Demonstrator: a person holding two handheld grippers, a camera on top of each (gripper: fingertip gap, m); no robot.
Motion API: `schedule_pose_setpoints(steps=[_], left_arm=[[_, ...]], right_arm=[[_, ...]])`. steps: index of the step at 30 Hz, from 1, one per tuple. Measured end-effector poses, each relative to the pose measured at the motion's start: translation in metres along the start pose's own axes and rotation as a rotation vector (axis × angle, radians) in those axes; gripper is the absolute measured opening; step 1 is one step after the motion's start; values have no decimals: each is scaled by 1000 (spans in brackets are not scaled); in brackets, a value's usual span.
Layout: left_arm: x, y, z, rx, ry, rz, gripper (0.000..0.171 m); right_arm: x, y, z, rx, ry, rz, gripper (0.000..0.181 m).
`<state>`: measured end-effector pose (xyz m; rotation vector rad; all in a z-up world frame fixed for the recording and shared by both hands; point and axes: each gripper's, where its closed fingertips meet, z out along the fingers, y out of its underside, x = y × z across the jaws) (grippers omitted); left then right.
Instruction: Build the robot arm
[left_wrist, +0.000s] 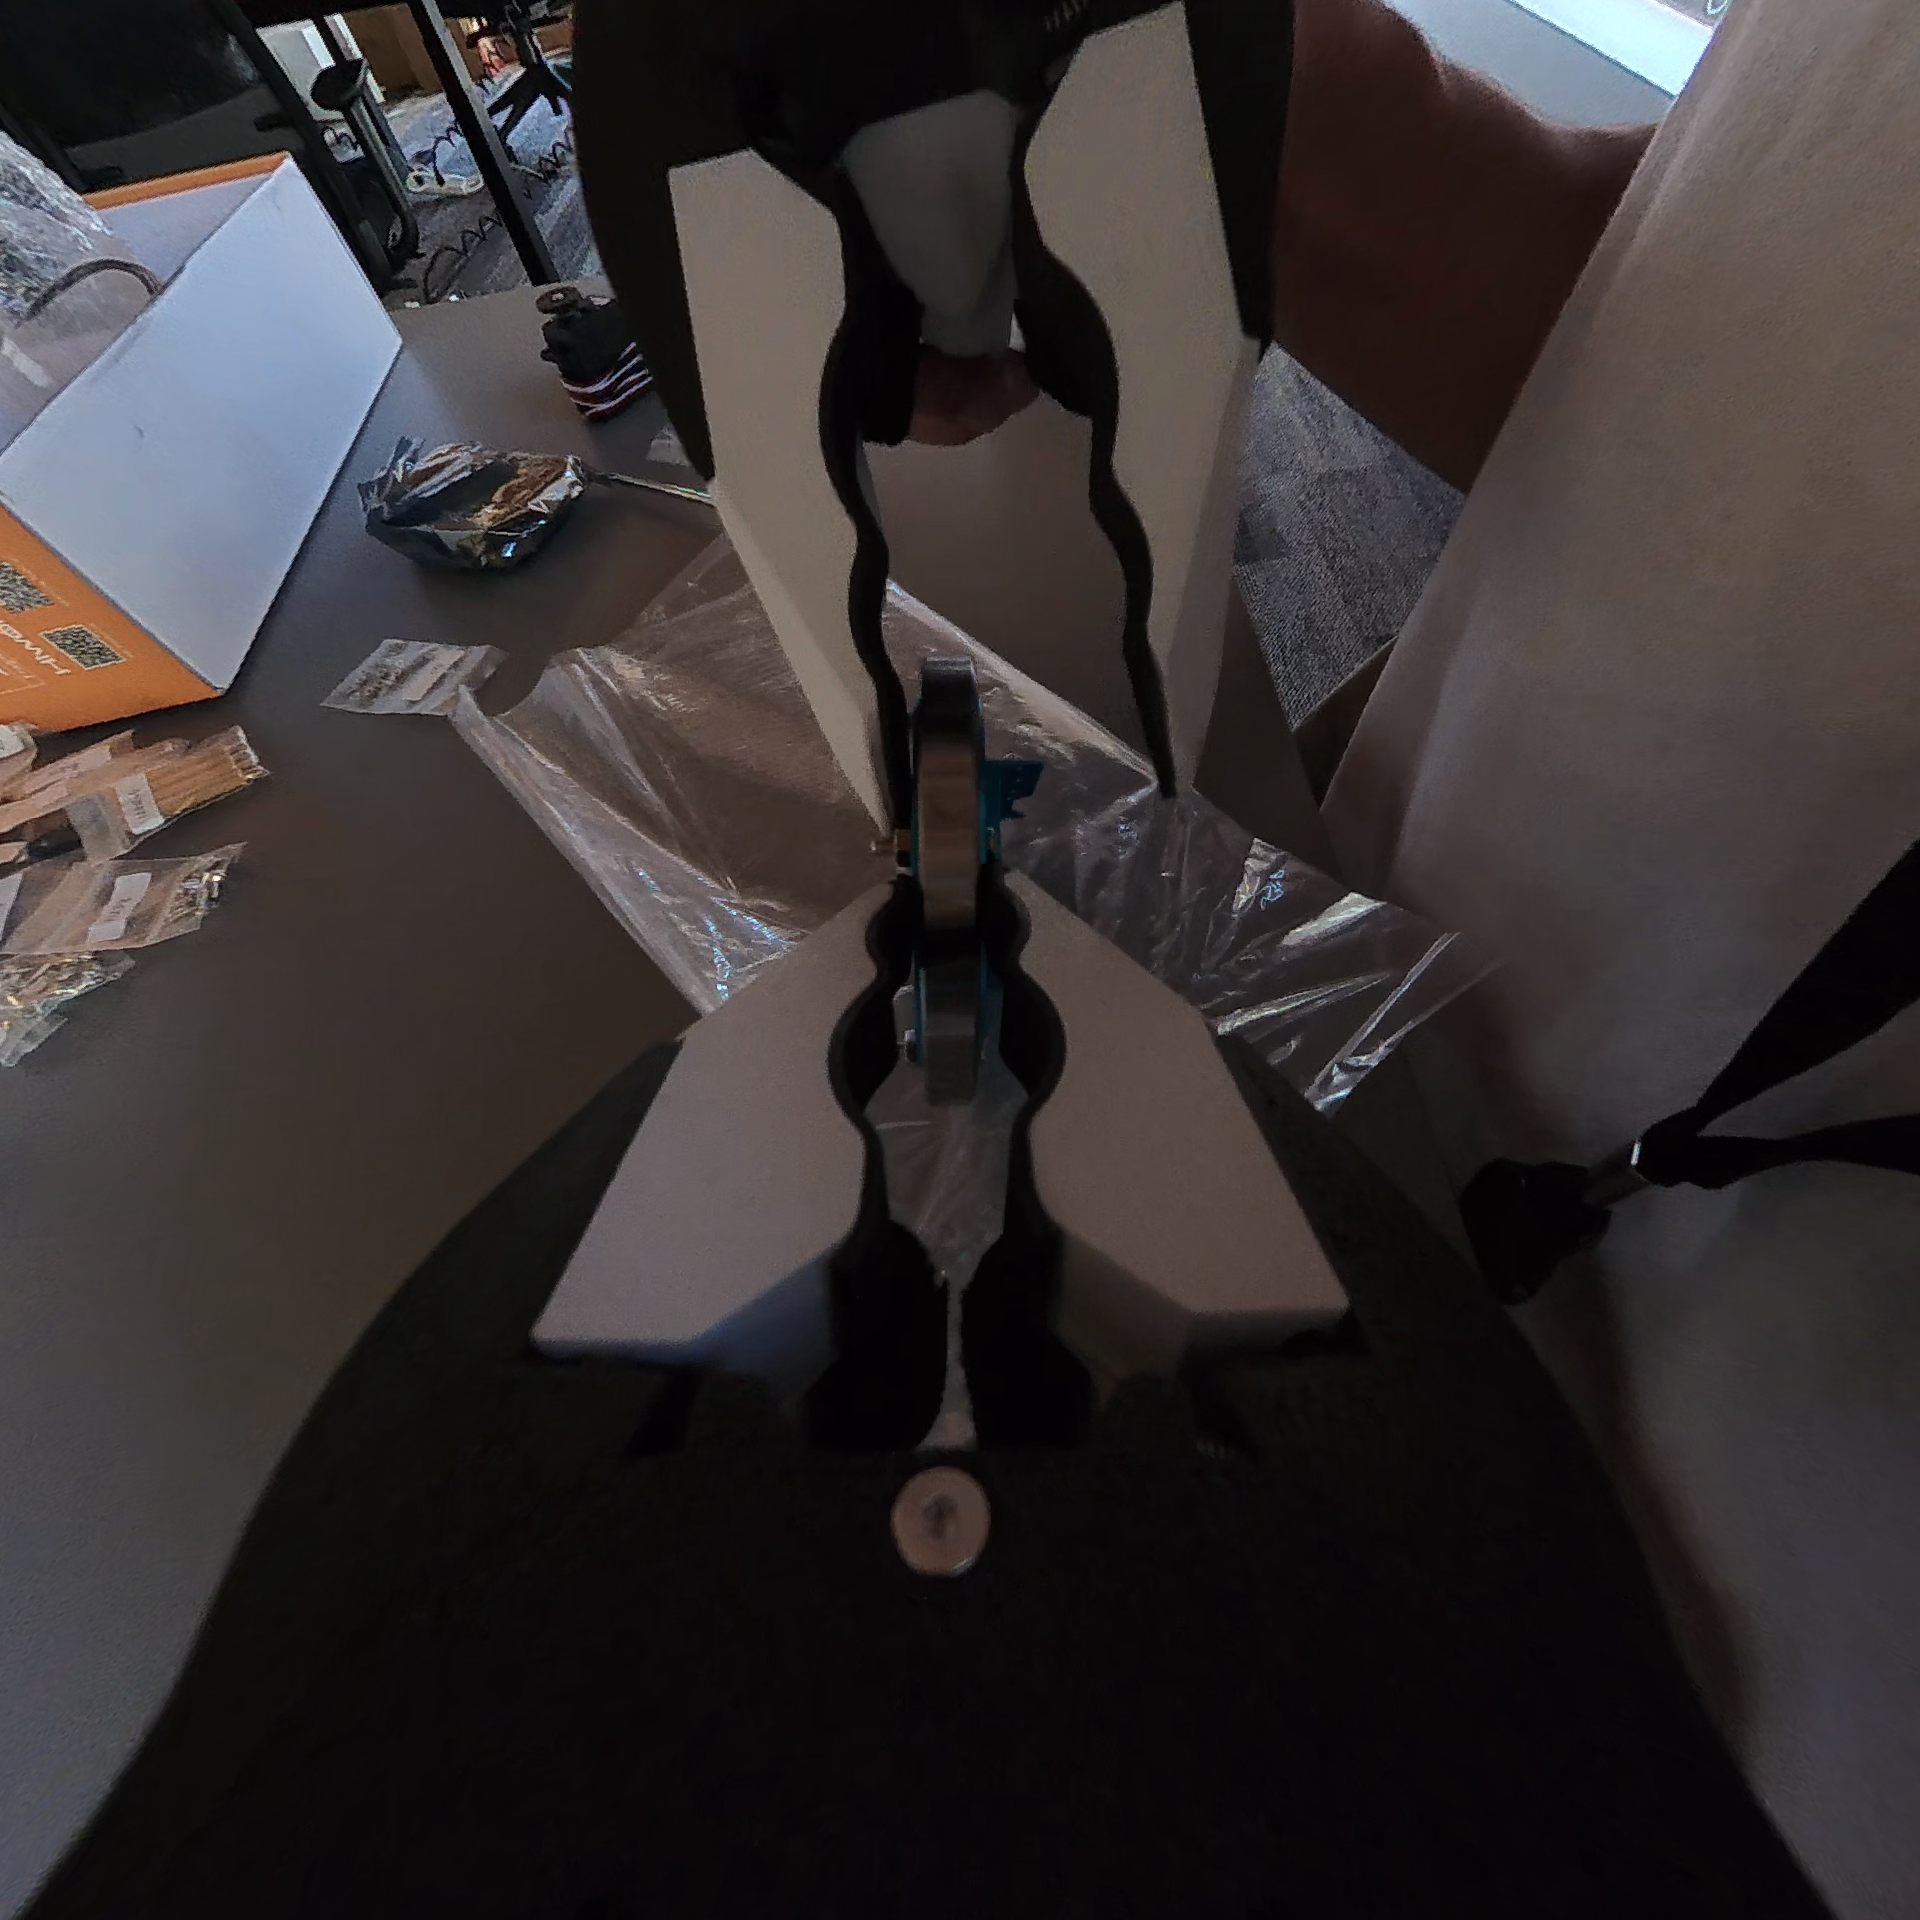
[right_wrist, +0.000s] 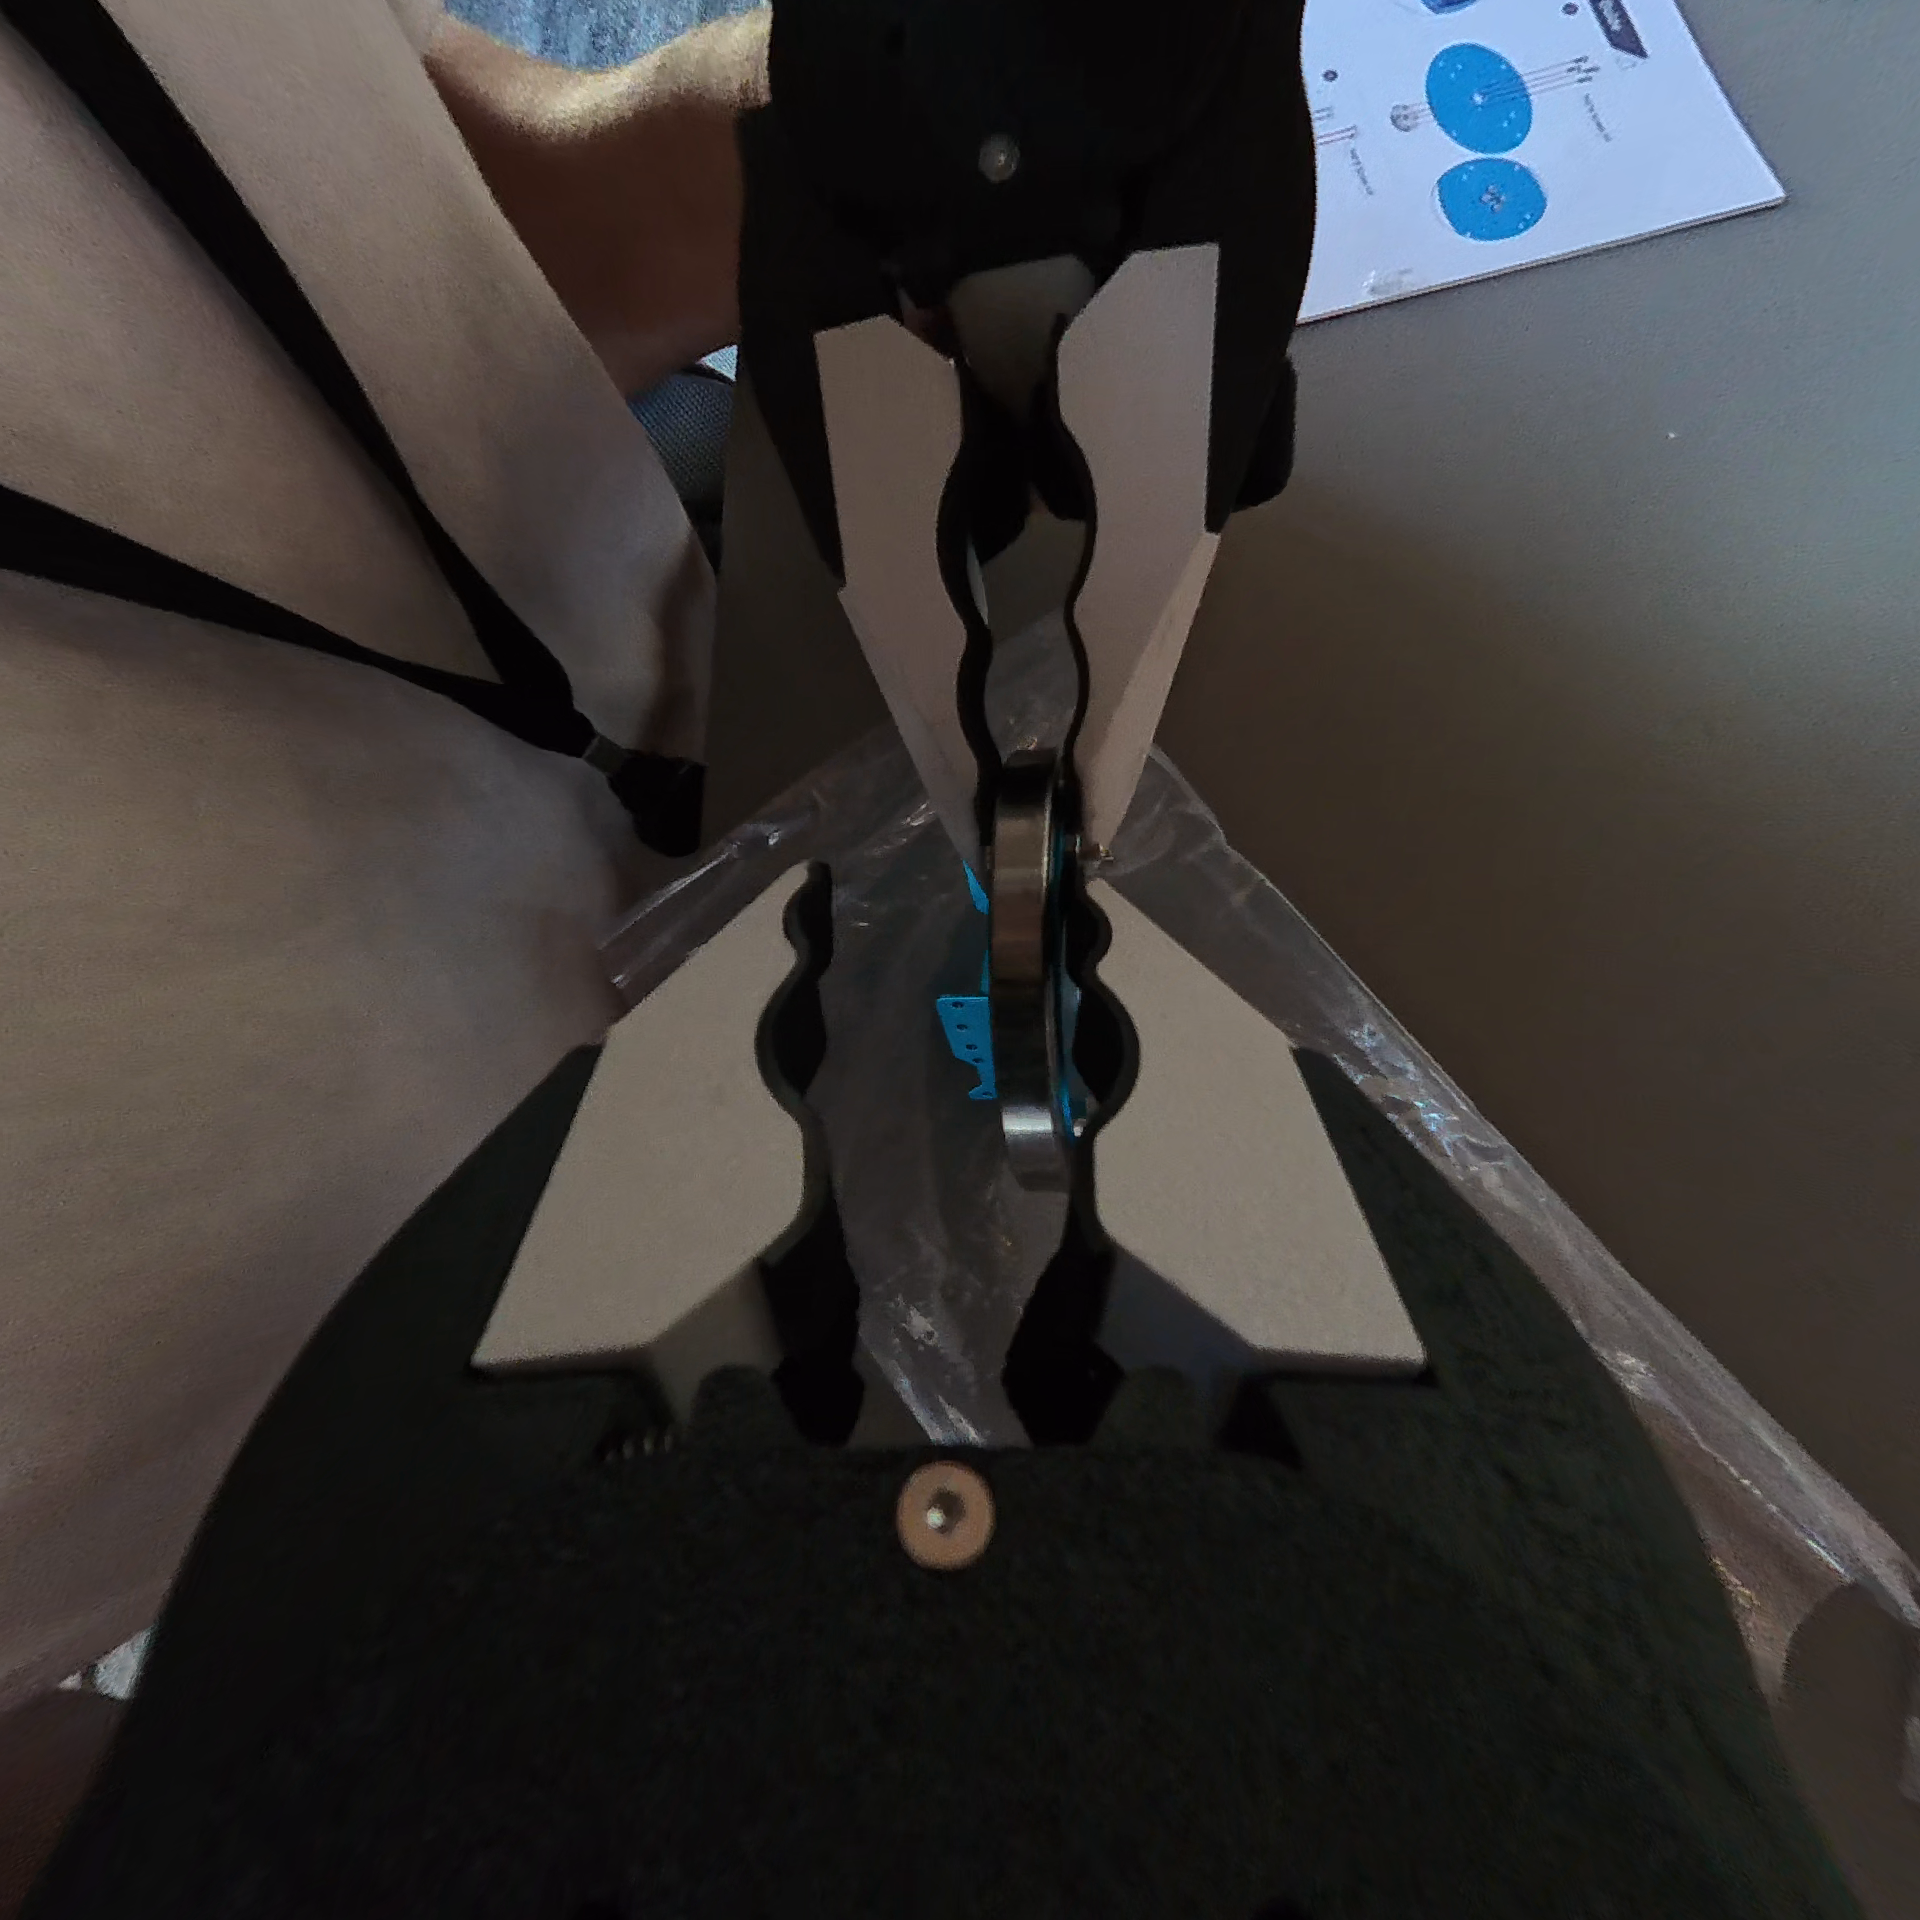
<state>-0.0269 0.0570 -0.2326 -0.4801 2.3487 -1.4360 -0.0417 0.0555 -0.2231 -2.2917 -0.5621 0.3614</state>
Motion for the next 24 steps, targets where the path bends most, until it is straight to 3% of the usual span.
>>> schedule_pose_setpoints(steps=[4, 8, 11, 14, 19, 22, 24], left_arm=[[0, 0, 0, -1, -3, 5, 13], [0, 0, 1, -2, -8, 3, 13], [0, 0, 0, -3, -8, 1, 13], [0, 0, 0, -5, -6, 1, 13], [1, 1, -1, 7, -1, -4, 13], [0, 2, -1, 5, -7, -4, 13], [1, 3, -3, 7, -6, 3, 13]], right_arm=[[-3, -2, -3, 53, -17, 16, 48], [0, -11, -14, 135, -6, 18, 36], [17, 8, -10, 22, 93, 18, 38], [3, 1, 1, 45, 1, 18, 39], [-4, -2, -1, 60, -24, 15, 49], [-6, -11, -19, 187, -50, 40, 44], [12, 2, -37, 196, 60, 63, 38]])
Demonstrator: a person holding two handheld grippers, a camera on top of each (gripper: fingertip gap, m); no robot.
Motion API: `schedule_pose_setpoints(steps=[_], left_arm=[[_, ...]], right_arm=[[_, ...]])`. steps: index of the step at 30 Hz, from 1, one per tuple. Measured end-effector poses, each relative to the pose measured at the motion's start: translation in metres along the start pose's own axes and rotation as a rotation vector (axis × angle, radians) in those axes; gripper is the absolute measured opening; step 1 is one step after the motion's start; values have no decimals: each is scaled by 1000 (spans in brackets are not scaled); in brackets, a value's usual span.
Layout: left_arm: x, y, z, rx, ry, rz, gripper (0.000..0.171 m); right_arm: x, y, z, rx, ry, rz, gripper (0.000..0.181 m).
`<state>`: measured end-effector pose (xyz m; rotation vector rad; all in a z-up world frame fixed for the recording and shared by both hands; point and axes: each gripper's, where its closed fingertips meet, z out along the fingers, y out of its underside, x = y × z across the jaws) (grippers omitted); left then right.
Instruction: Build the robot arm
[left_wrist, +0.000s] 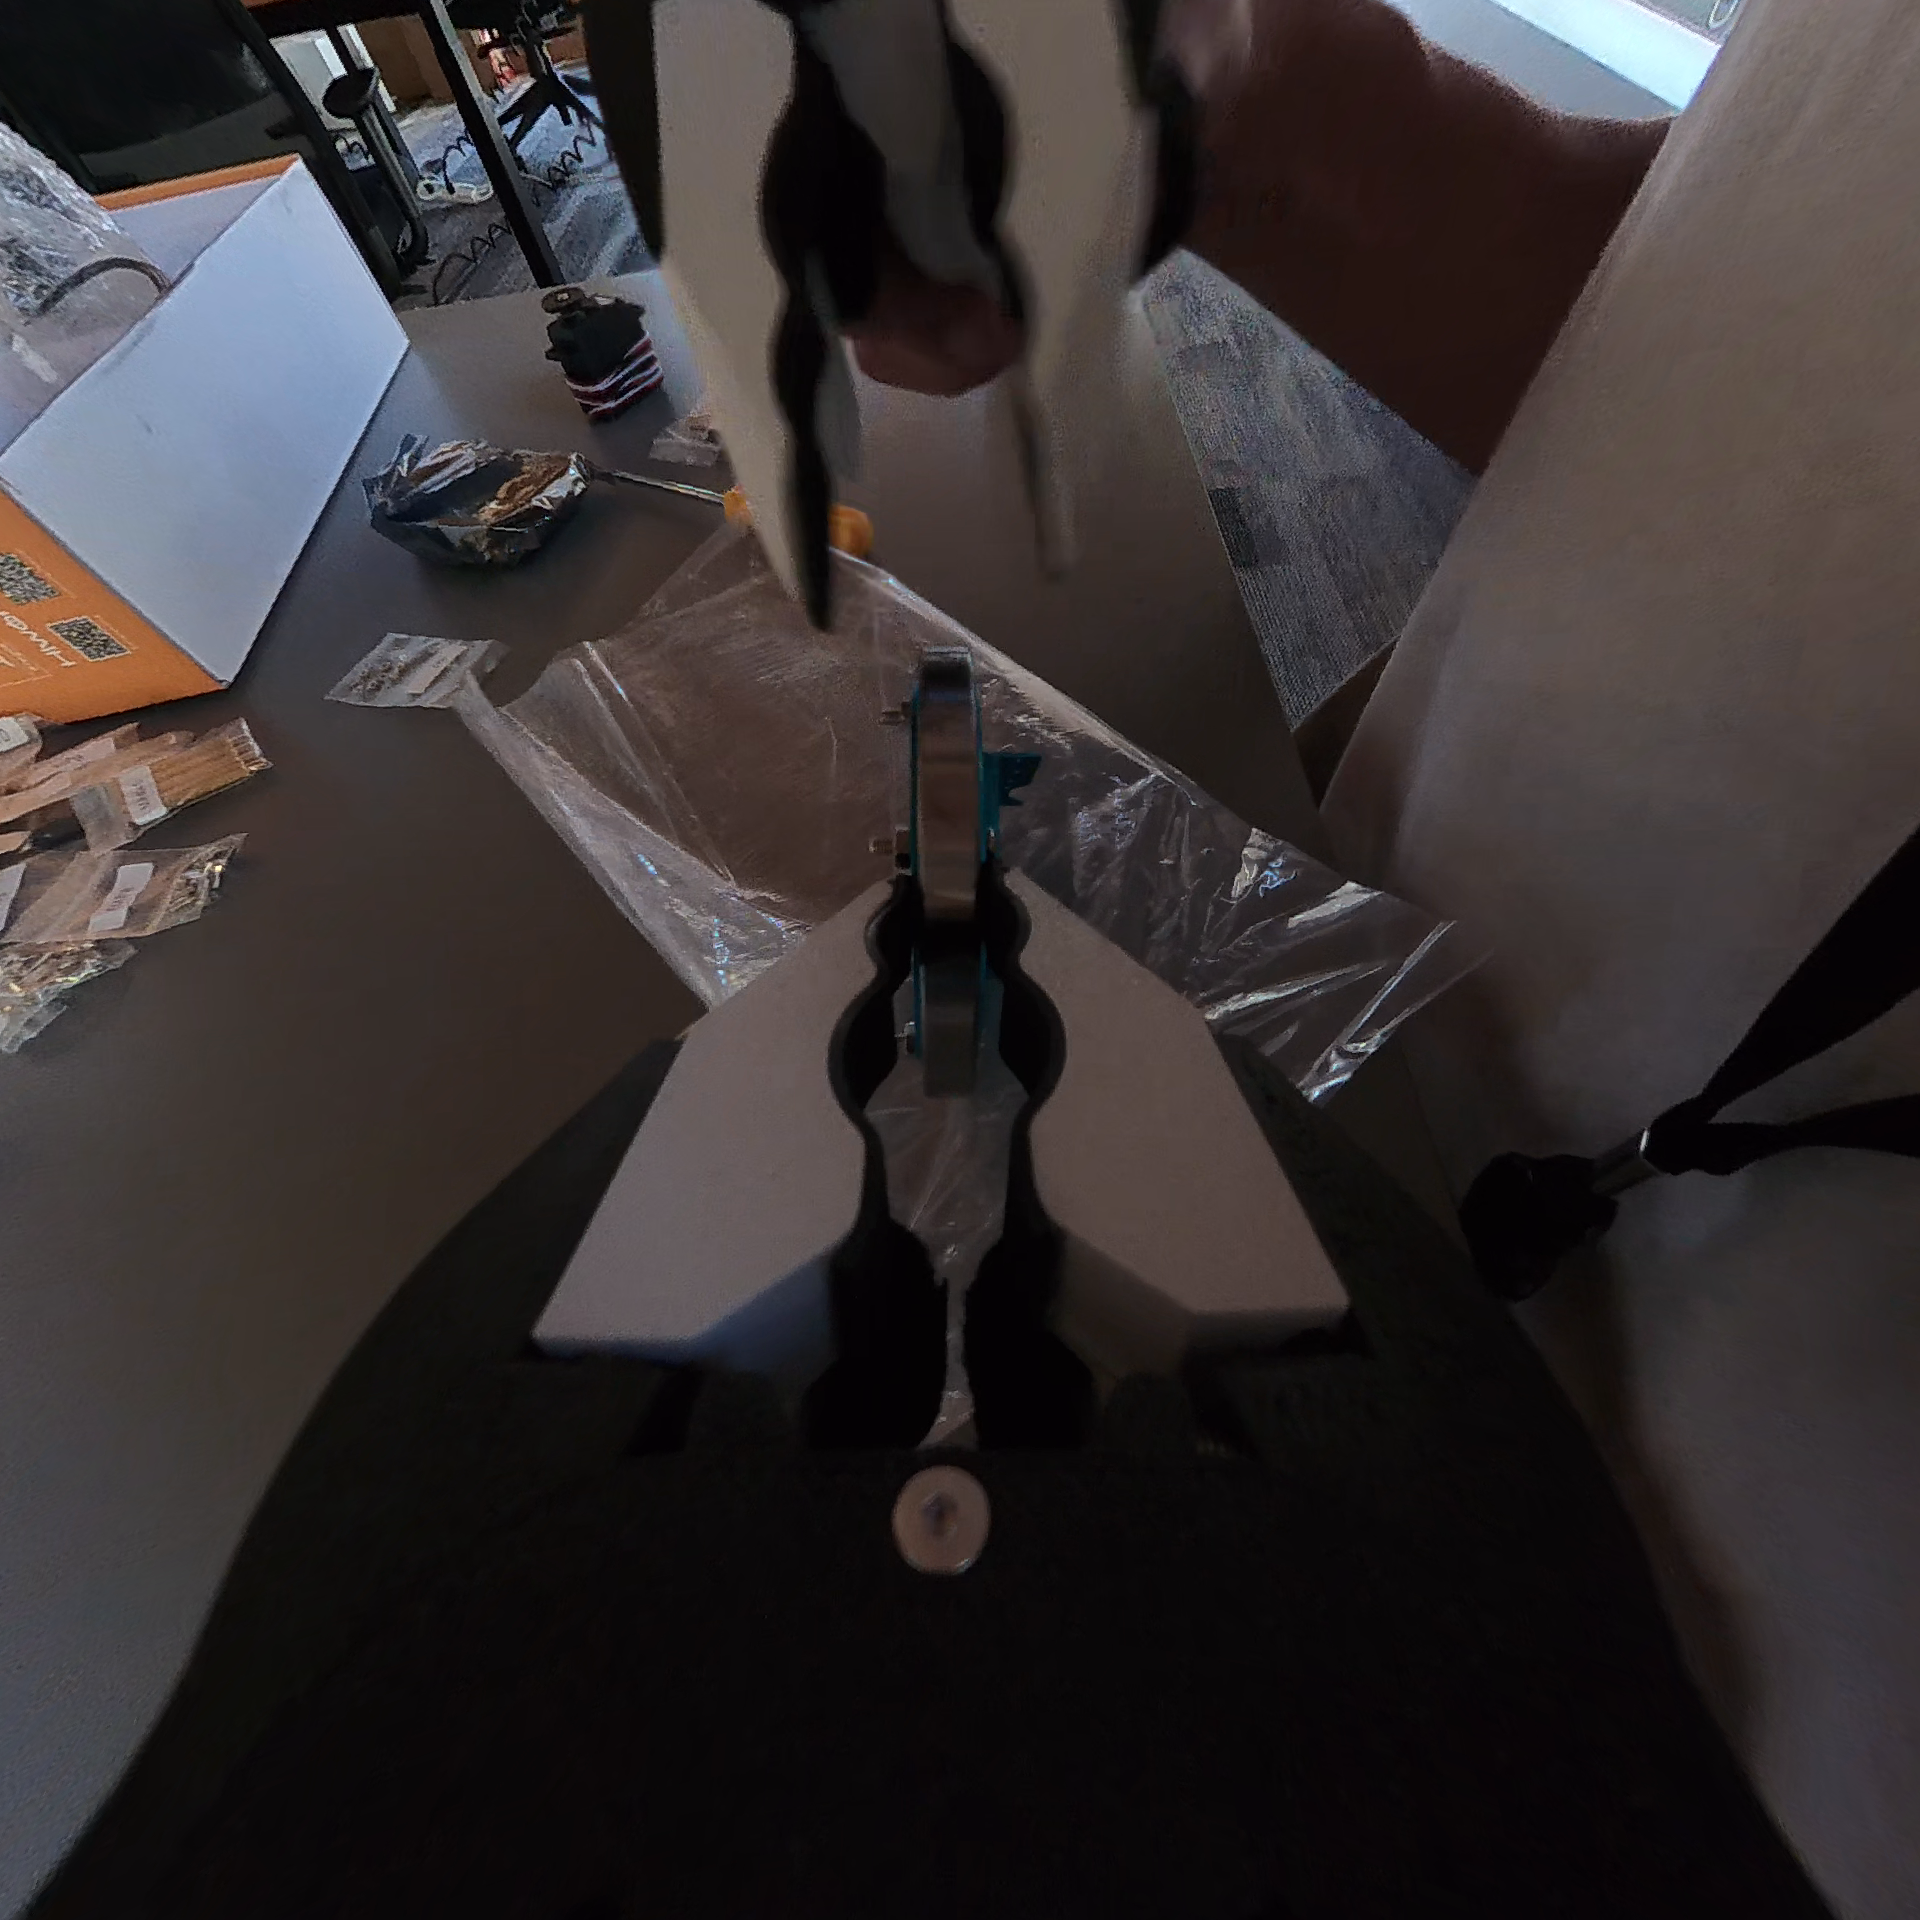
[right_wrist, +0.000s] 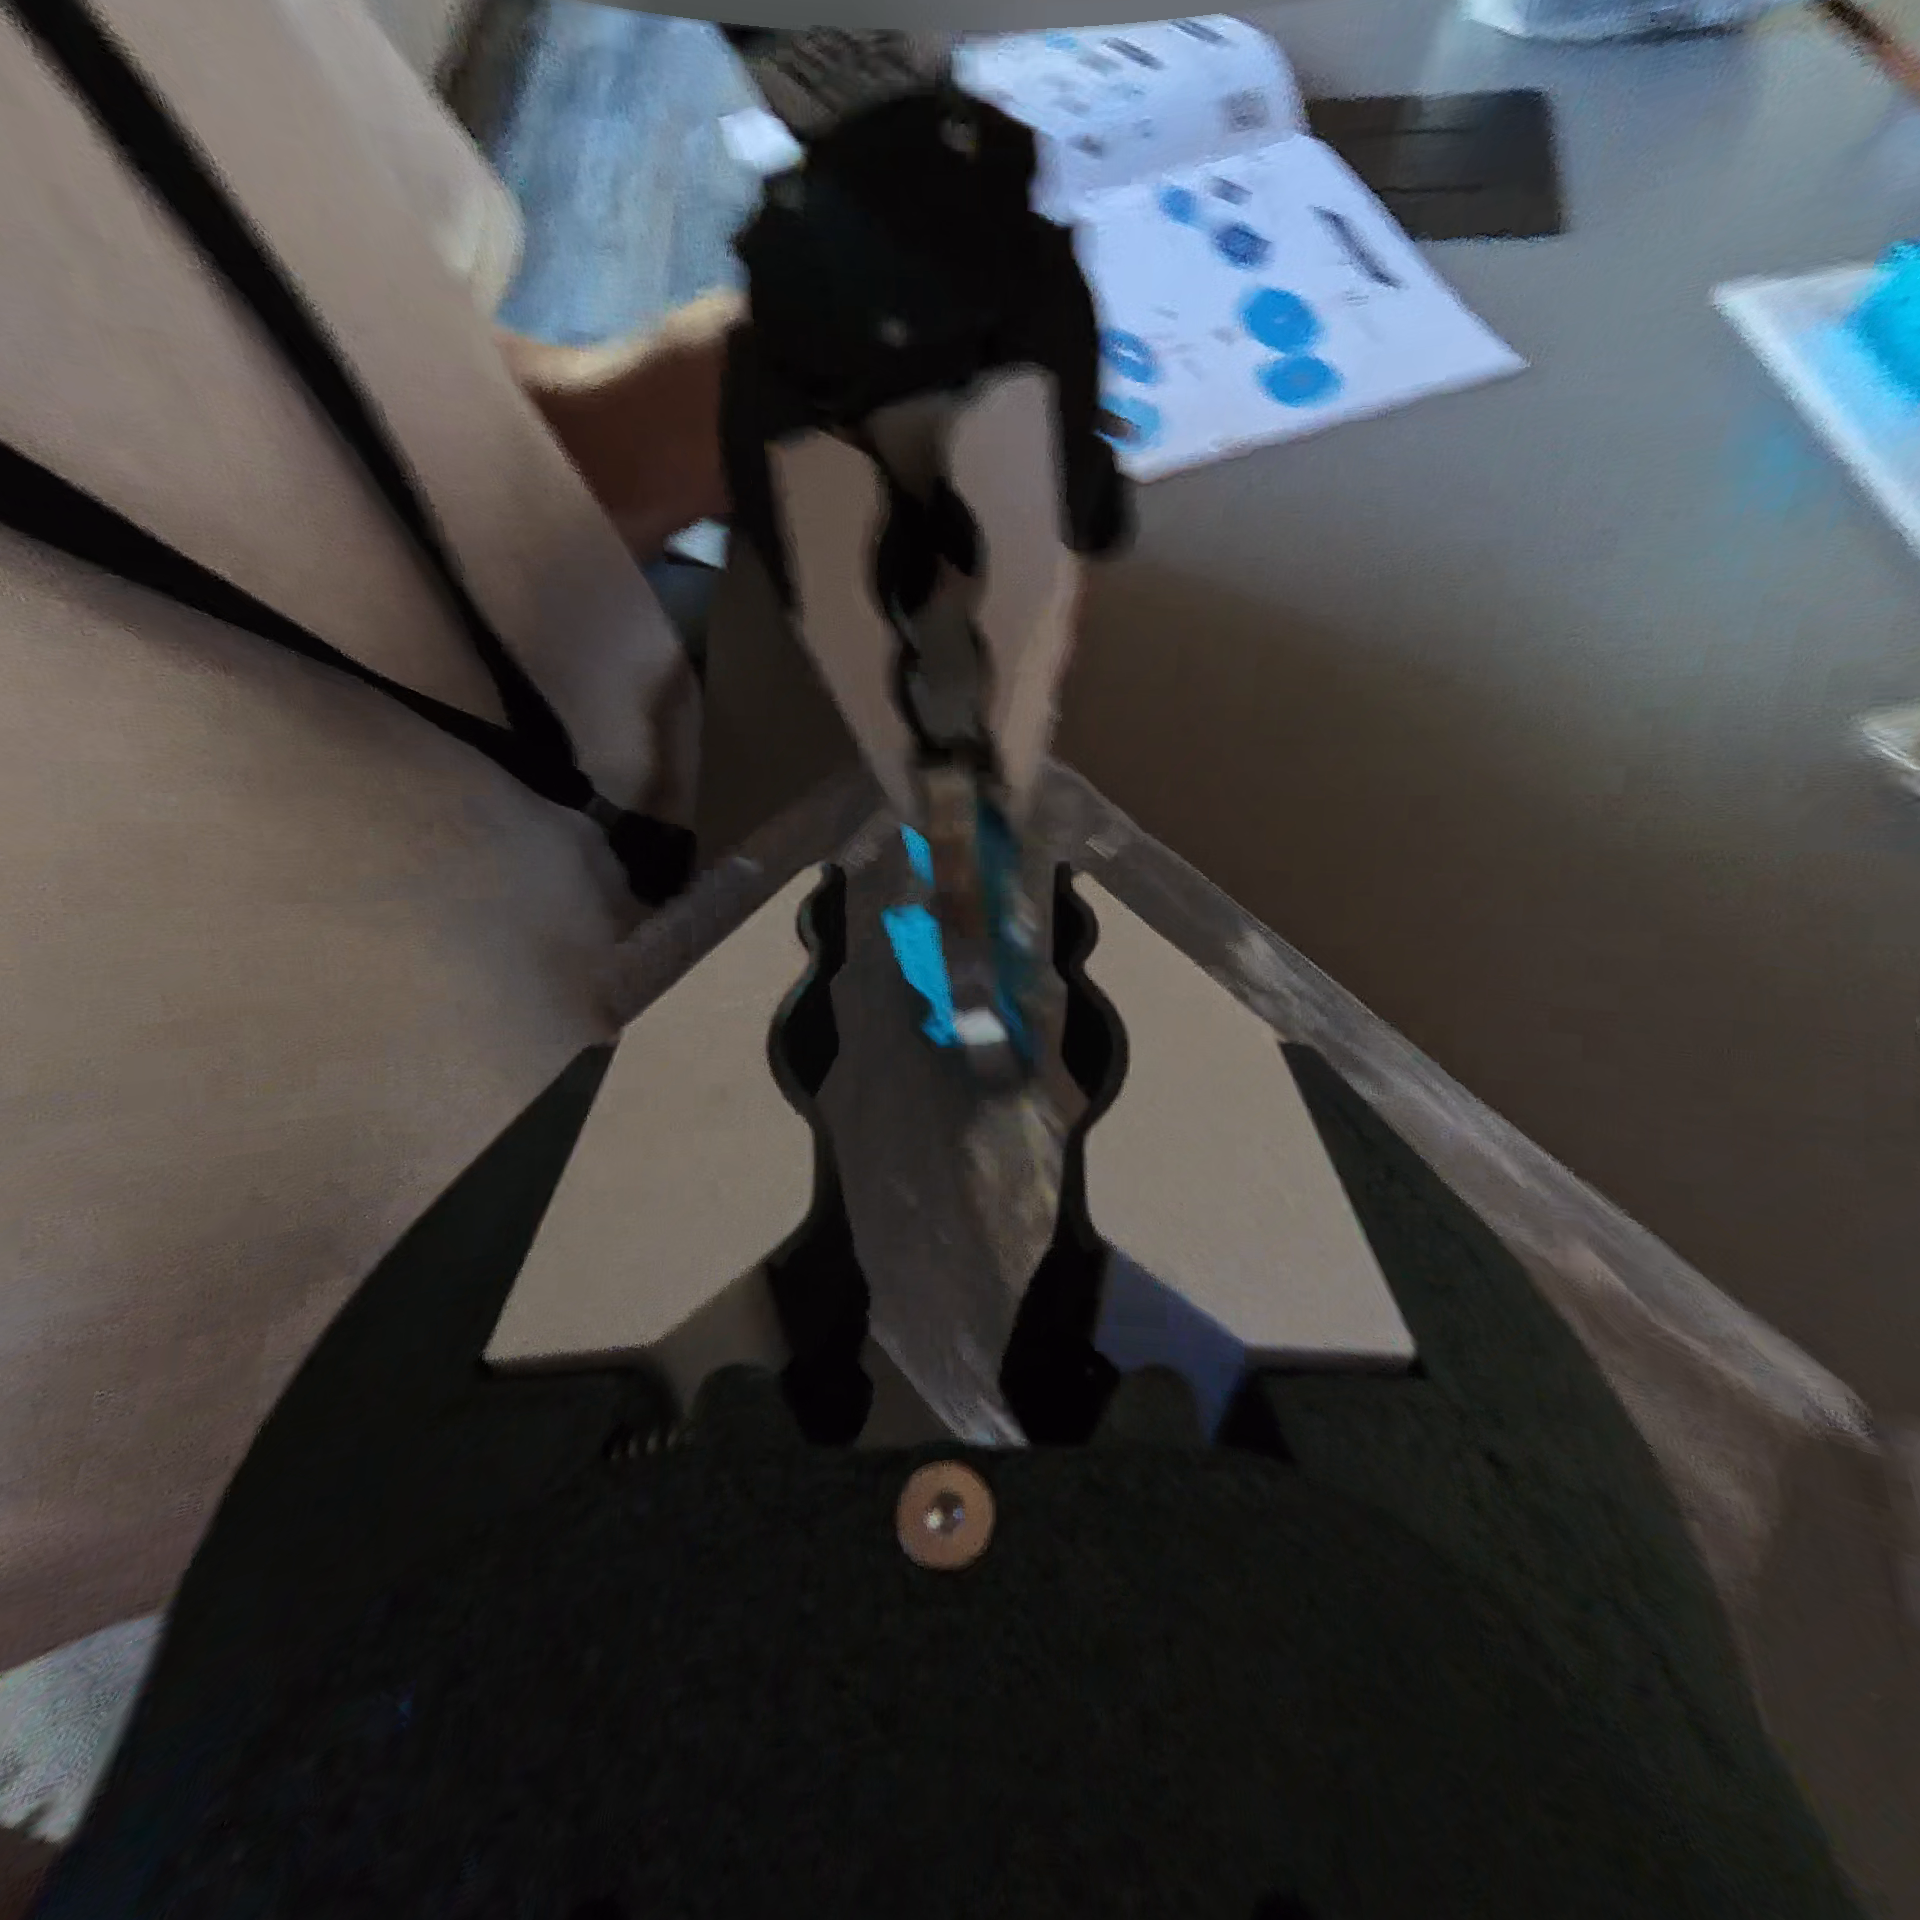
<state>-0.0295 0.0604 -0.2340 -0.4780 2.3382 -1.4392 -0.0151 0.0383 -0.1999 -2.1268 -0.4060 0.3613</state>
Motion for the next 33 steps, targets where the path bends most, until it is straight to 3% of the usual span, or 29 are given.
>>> schedule_pose_setpoints(steps=[2, 5, 9, 12, 14, 15, 20, 26, 33], left_arm=[[1, 3, -4, 8, 0, 18, 13], [1, 12, -14, 3, 1, 3, 14], [-3, 28, -28, -39, -20, -33, 13], [-4, 39, -35, -78, -33, -57, 14], [-6, 45, -40, -111, -54, -96, 15], [-6, 45, -44, -108, -59, -123, 25], [-10, 14, -60, 58, -71, -192, 33], [-10, -1, -43, 74, -61, -221, 19], [-10, 3, -35, 65, -63, -254, 20]], right_arm=[[24, 31, -11, -62, 123, 30, 42], [13, 53, 5, -33, 22, 63, 41], [8, 44, 40, 37, 28, -46, 31], [14, 32, 48, 100, 64, -106, 12], [15, 25, 50, 123, 67, -123, 12], [15, 22, 51, 127, 66, -121, 12], [14, 17, 53, 99, 68, -155, 12], [13, 12, 56, 40, 85, -144, 12], [11, 10, 58, 13, 103, -161, 12]])
